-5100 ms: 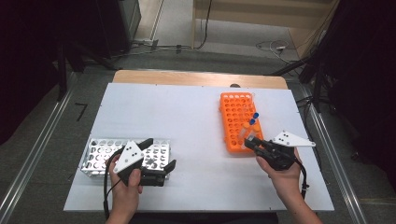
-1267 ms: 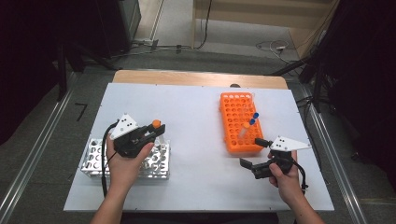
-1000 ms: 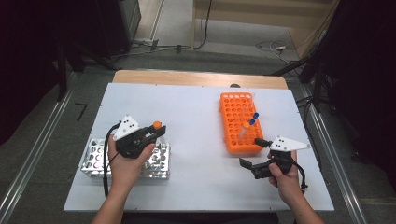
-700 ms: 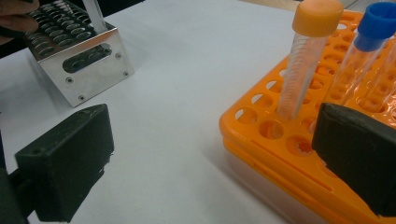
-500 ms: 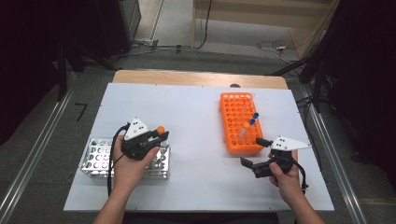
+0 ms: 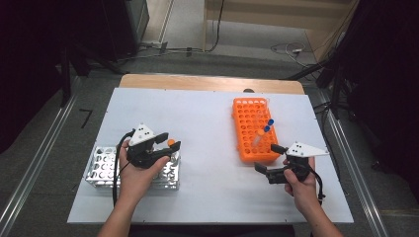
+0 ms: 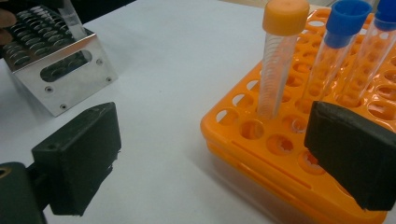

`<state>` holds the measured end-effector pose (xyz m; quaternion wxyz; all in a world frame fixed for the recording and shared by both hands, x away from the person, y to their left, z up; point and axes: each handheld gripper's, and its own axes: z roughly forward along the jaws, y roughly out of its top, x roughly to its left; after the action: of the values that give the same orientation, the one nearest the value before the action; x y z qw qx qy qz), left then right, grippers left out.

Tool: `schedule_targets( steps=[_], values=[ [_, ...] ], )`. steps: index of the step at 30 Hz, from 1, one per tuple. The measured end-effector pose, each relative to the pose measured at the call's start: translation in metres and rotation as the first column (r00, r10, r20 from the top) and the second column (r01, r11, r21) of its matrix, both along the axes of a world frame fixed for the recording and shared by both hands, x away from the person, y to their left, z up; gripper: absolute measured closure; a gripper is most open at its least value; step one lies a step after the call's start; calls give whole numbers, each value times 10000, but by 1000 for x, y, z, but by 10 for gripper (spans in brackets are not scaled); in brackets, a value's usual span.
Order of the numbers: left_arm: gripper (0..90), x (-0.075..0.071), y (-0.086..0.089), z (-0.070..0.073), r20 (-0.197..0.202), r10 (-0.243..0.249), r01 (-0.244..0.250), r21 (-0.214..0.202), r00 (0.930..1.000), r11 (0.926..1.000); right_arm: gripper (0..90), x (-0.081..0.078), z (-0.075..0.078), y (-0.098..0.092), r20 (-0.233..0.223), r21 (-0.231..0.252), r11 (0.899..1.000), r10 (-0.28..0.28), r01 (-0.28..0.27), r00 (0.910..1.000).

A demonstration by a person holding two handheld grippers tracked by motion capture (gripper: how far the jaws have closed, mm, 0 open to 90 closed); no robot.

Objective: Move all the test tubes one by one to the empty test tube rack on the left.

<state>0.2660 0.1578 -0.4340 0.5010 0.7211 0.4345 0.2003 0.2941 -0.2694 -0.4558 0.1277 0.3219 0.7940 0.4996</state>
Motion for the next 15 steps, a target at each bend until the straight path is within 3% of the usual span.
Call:
schedule_targets(
  steps=[6,11,15],
  values=[
    [196,-4,4,5,316,-90,114,-776,9995,9969,146,10,0,2,-304,368,9981,-486,497,9984],
    [63,-10,5,8,606,-365,437,-1223,9975,9915,328,22,-4,7,-394,219,9916,-1268,1277,9911],
    [20,-13,6,10,839,-606,720,-1405,9946,9875,409,27,-8,12,-435,131,9896,-1423,1430,9889]
  ],
)
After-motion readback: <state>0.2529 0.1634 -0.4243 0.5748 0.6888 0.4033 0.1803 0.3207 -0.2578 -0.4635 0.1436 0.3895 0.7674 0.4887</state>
